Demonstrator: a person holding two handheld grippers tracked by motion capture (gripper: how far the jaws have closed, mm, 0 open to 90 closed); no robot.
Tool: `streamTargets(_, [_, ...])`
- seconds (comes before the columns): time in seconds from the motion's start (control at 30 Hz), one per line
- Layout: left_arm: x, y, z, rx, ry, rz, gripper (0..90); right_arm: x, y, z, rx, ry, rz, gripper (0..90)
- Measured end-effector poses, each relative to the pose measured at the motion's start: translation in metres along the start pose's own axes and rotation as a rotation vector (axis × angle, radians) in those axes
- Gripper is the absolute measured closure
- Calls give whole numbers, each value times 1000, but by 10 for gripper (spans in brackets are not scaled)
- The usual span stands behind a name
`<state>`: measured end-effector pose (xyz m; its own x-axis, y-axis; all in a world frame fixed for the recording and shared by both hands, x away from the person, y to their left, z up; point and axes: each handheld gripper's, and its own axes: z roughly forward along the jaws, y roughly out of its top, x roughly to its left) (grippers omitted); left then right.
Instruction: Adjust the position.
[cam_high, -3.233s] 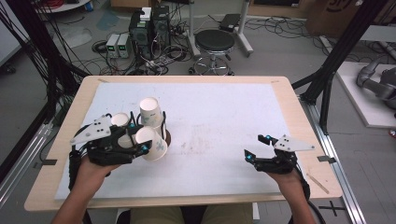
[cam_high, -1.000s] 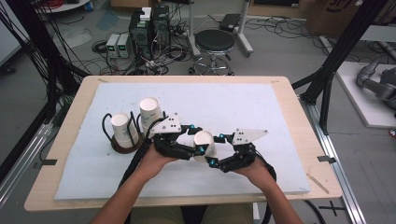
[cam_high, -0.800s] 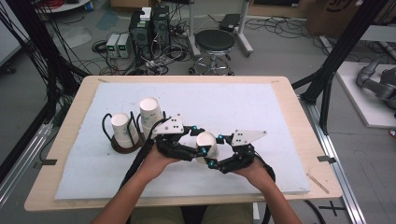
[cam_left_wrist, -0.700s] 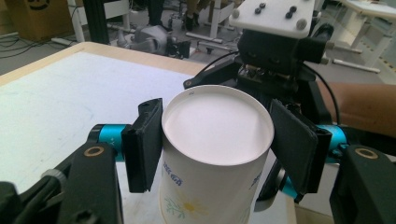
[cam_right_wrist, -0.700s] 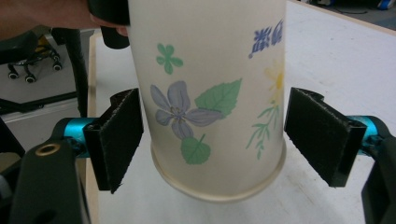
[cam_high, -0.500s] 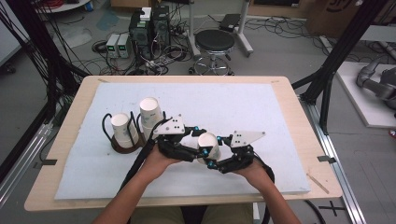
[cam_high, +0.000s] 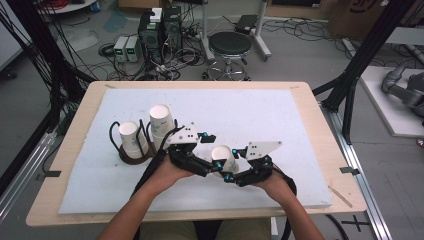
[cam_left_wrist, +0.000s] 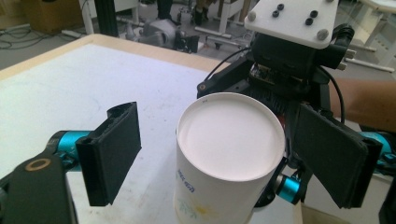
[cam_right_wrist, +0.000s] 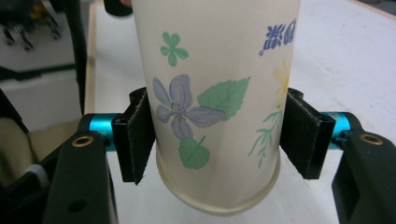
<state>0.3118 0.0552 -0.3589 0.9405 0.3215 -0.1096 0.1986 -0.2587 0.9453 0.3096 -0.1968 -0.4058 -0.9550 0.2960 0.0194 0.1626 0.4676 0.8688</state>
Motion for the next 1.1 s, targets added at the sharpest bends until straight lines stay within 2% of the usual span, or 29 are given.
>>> streamTargets(0.2, [0,-2,-2,63,-30,22,159,-1,1,-2,49,10,-15,341])
streamTargets(0.3, [0,-2,-3,76,-43,27,160,0,2,-3,77,18,-28,344])
streamTargets(0.47, [0,-3,-4,92,-72,38,159,2,11,-5,172,27,-102,343])
streamTargets(0.73, [-1,-3,-1,128,-91,51,160,-2,29,-10,277,35,-164,343])
streamTargets(0.9, [-2,3,0,160,-101,74,160,-2,36,-11,316,34,-194,343])
streamTargets(1.1, [-1,4,6,201,-108,90,161,1,44,-8,413,36,-246,343])
